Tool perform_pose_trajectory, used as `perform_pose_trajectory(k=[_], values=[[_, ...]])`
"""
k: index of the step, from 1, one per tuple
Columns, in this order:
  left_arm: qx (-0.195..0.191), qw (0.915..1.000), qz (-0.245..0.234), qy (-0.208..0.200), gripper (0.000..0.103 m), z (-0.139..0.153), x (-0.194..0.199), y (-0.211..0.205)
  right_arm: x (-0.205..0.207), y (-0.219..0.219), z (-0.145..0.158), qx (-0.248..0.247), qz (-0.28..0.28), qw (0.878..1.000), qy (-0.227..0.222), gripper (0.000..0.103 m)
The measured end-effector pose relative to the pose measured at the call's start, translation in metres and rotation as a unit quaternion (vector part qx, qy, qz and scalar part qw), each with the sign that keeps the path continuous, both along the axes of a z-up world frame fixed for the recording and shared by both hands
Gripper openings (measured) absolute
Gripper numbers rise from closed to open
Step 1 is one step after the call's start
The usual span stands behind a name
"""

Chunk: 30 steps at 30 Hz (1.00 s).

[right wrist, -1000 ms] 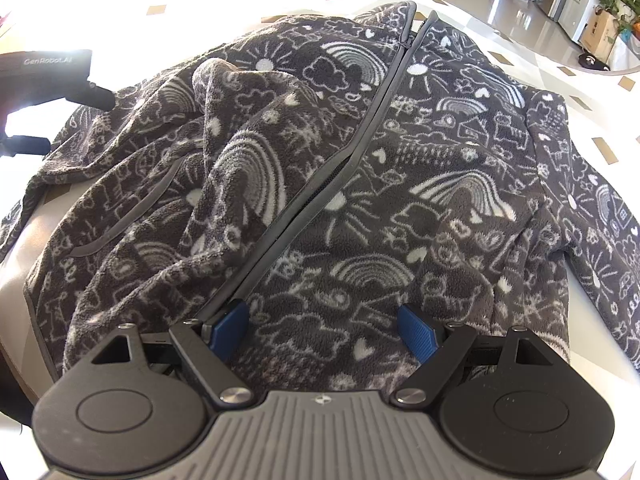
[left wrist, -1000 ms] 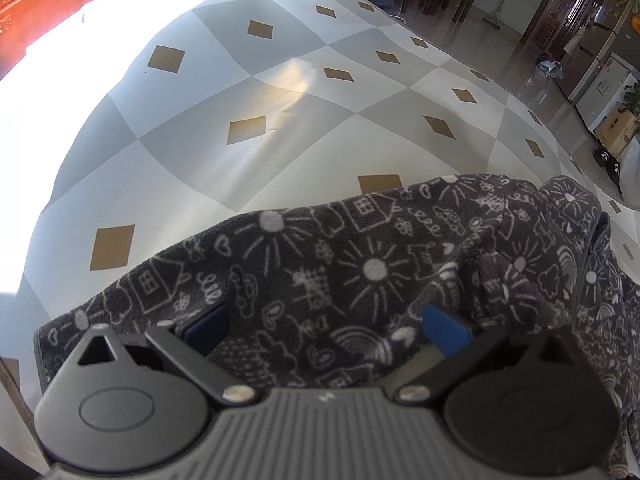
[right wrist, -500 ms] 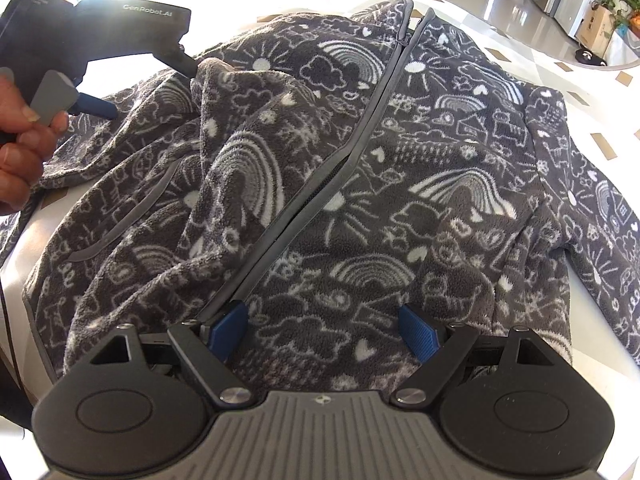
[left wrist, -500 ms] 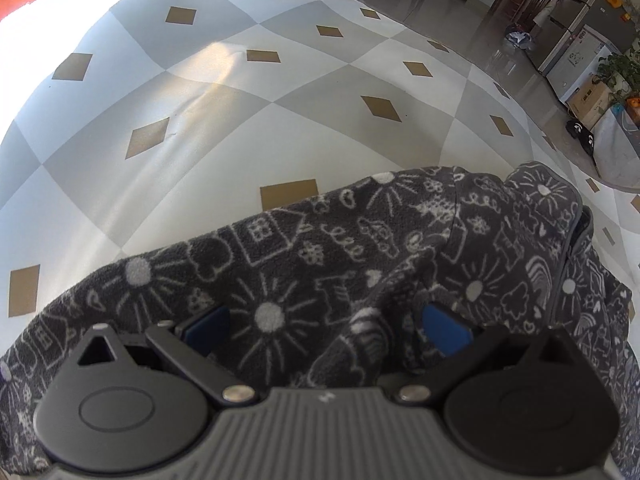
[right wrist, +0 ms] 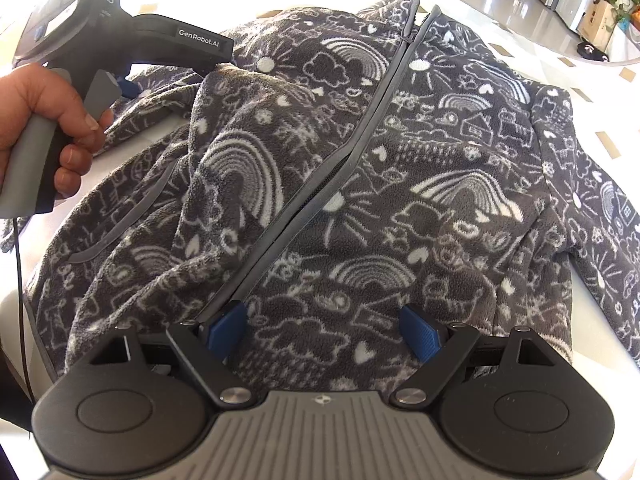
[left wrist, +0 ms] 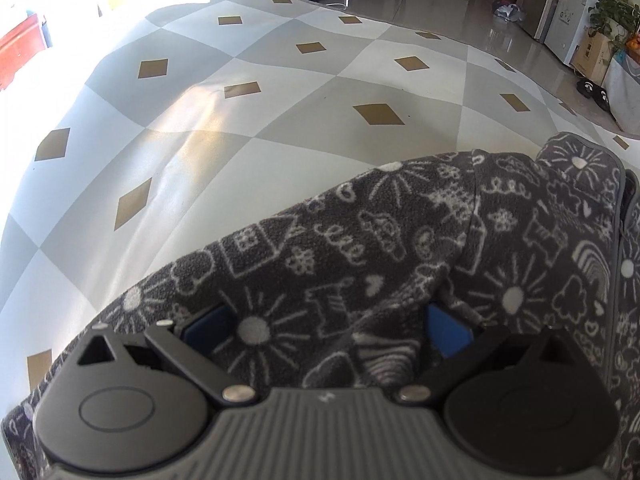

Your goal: Fold clothes

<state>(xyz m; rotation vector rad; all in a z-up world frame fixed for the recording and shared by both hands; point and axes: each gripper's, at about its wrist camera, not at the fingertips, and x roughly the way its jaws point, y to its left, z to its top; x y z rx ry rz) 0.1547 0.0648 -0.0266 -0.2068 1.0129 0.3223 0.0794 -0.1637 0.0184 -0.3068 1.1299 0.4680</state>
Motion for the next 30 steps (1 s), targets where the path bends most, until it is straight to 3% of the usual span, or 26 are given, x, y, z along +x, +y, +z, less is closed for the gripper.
perform_pose_trajectory(k=[15,30], values=[[0.013,0.9997,0.019,-0.006,0.103,-0.005,0.042,0.036,0.005,-0.014,-0.001,0.019,0.009,1.0,0.013,0.082],[-0.025,0.9984,0.051,0.007,0.103,0.001,0.058,0.058,0.006,-0.056,0.039,0.086,-0.012,0.996,0.019,0.08]])
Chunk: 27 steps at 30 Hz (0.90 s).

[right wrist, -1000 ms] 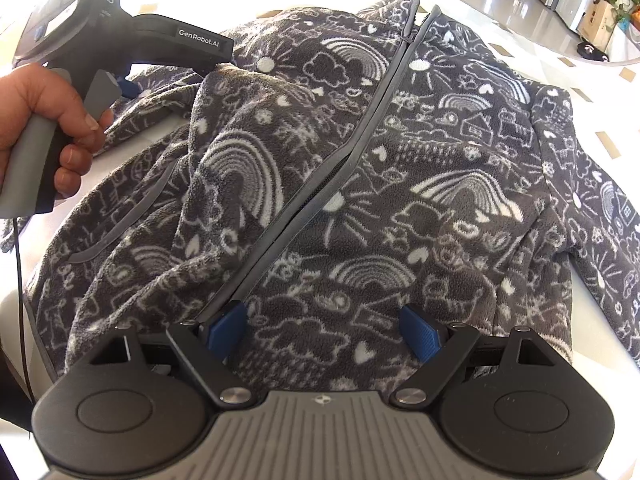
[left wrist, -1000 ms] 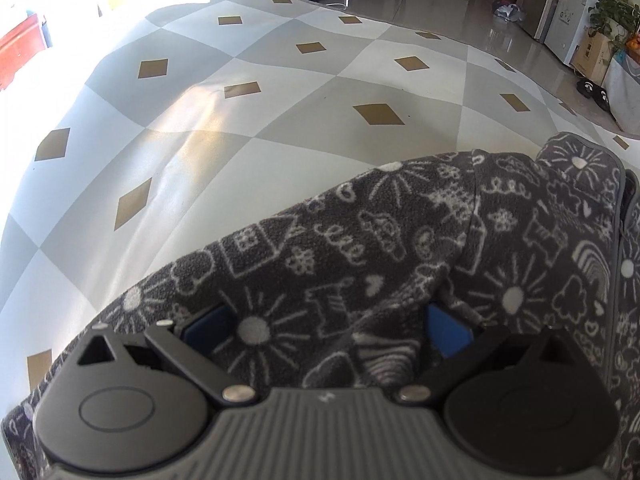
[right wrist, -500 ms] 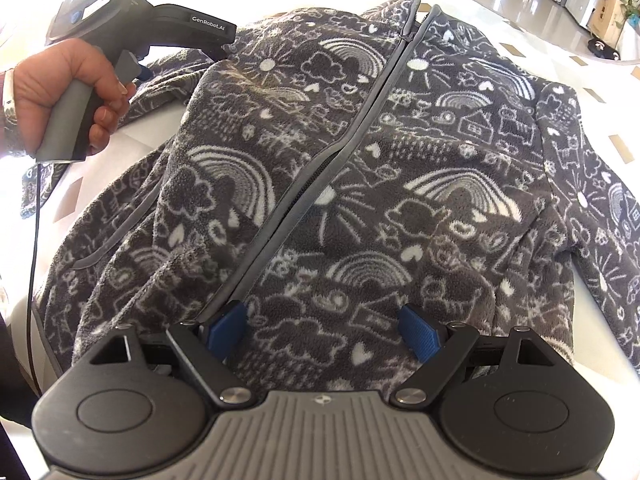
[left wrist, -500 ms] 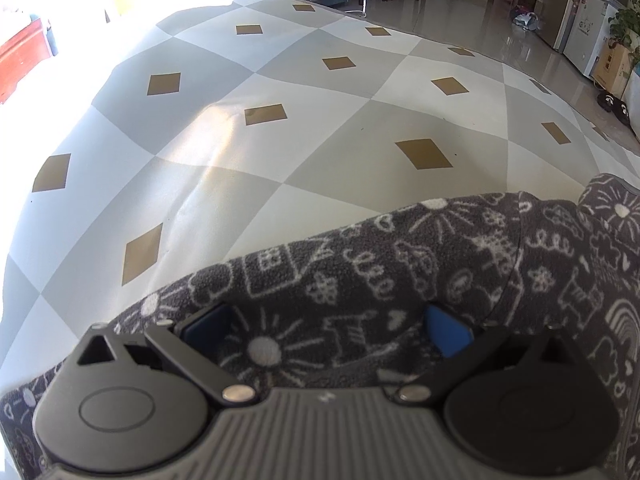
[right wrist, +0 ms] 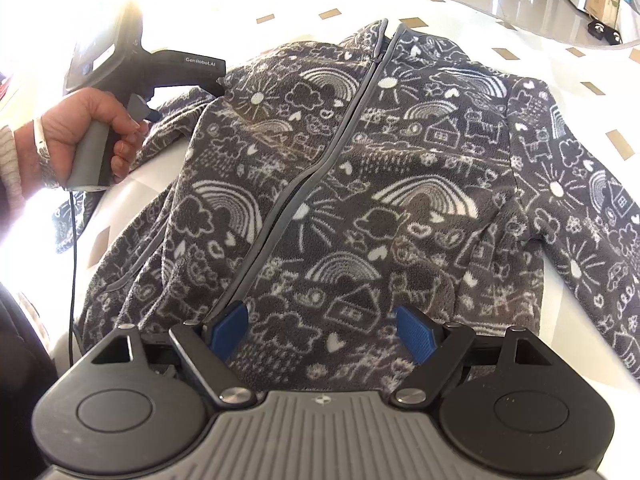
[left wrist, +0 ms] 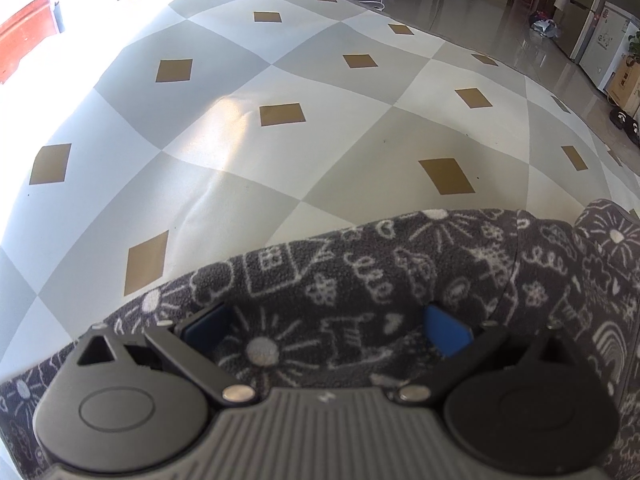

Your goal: Fold clothes

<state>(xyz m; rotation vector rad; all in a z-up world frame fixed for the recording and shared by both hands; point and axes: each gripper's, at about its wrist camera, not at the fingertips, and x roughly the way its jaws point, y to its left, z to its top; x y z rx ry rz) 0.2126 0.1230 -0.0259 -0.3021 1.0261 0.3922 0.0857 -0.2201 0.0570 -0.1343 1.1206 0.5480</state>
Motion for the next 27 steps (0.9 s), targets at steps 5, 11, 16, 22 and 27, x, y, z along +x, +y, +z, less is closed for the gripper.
perform_pose_trajectory(k=[5,11,16,22,27], values=[[-0.014,0.9997,-0.02,0.004,0.103,0.006,0.004,-0.013,0.011,-0.014,0.019,0.02,-0.026,0.999,-0.017,0.08],[-0.017,0.9969,-0.076,0.01,0.103,0.016,0.004,-0.03,0.04,-0.036,0.027,0.022,-0.071,0.996,-0.045,0.08],[-0.037,0.994,-0.1,0.024,0.103,0.021,0.0,-0.04,0.081,-0.058,0.007,0.01,-0.128,0.99,-0.054,0.08],[-0.032,0.9892,-0.142,0.02,0.103,0.043,-0.009,-0.059,0.11,-0.083,-0.019,0.019,-0.189,0.981,-0.043,0.08],[-0.006,0.9874,-0.157,0.012,0.103,0.057,-0.018,-0.063,0.125,-0.102,-0.044,0.007,-0.237,0.971,-0.01,0.08]])
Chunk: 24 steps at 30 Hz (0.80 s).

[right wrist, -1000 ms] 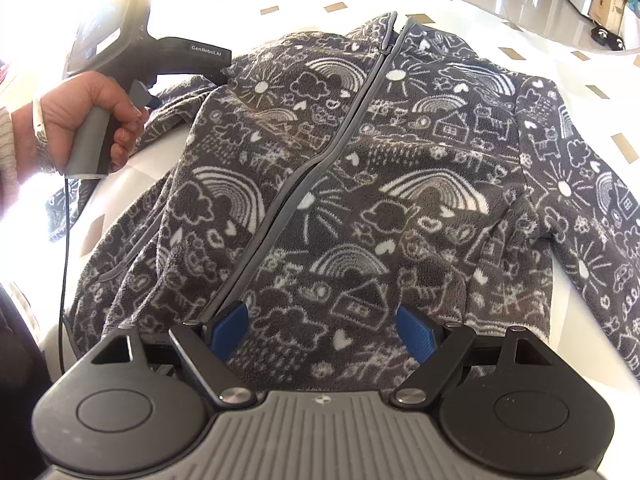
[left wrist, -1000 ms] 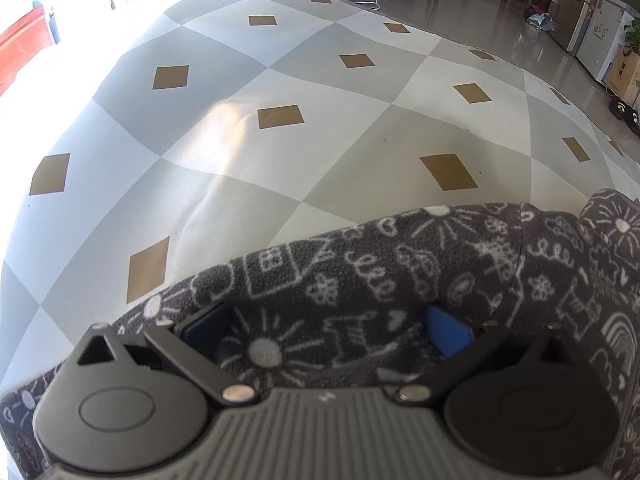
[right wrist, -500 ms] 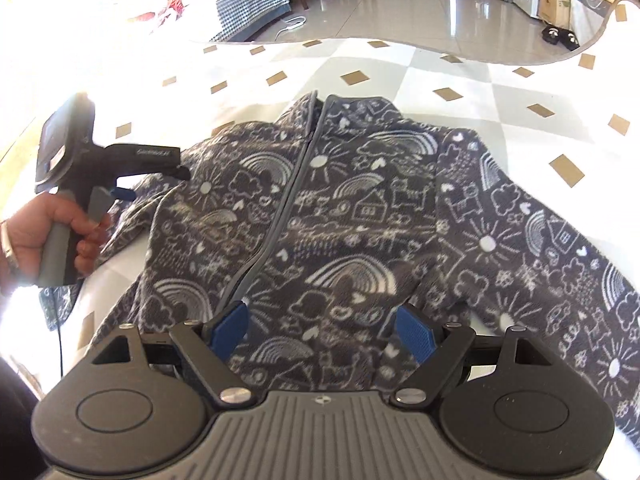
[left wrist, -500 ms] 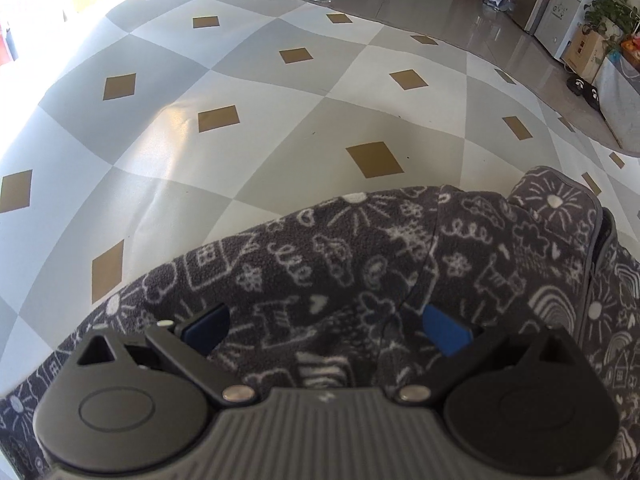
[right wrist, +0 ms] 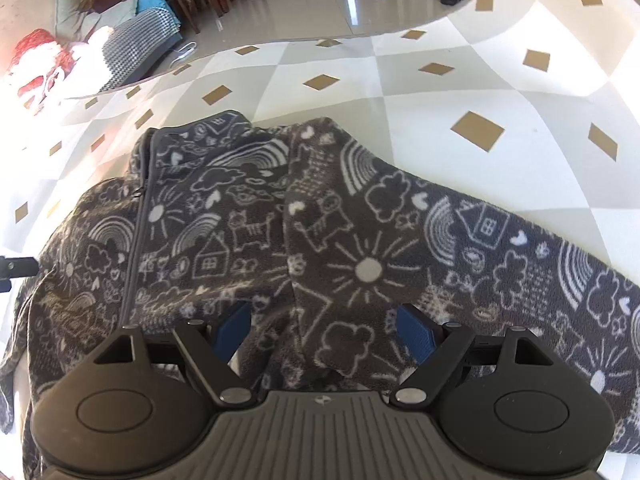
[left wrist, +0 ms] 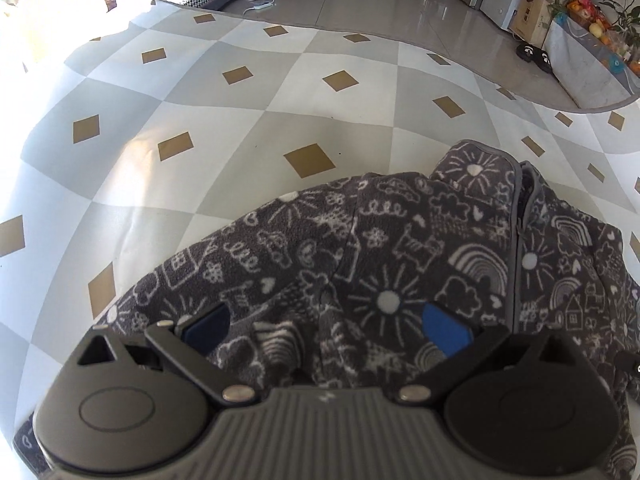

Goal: Fold clothes
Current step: 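Lift both grippers off the jacket and draw them back from it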

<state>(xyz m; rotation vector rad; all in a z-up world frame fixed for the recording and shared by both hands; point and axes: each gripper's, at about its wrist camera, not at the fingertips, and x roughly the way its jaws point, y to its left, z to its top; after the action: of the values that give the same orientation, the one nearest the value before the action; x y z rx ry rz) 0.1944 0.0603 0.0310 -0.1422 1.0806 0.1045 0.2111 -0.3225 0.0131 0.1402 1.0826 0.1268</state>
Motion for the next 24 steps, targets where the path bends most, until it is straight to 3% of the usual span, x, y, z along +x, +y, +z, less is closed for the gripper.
perform_pose_trajectory(k=[5,10,13,15,19,22,24], values=[[-0.021,0.9994,0.028,0.003,0.103,0.007,-0.001,0.007,0.008,-0.007,-0.007,-0.075,-0.015,0.996,-0.036,0.078],[-0.043,0.9988,0.023,-0.011,0.103,0.023,-0.007,0.007,0.018,-0.015,-0.006,-0.144,-0.08,0.985,-0.051,0.077],[-0.05,0.9985,0.012,-0.018,0.103,0.03,-0.013,0.007,0.013,-0.004,0.008,-0.186,-0.074,0.978,-0.065,0.077],[-0.04,0.999,-0.004,-0.021,0.103,0.033,-0.017,0.005,0.004,0.004,0.022,-0.169,-0.047,0.981,-0.079,0.076],[-0.006,0.9997,-0.012,-0.023,0.103,0.036,-0.019,-0.004,-0.016,0.017,0.038,-0.095,0.005,0.994,-0.056,0.076],[-0.041,0.9986,-0.008,-0.033,0.103,0.046,-0.021,-0.007,-0.029,0.019,0.039,-0.008,0.031,0.999,-0.033,0.076],[-0.056,0.9976,-0.009,-0.041,0.103,0.053,-0.027,-0.009,-0.035,0.028,0.036,-0.006,0.044,0.999,-0.017,0.076]])
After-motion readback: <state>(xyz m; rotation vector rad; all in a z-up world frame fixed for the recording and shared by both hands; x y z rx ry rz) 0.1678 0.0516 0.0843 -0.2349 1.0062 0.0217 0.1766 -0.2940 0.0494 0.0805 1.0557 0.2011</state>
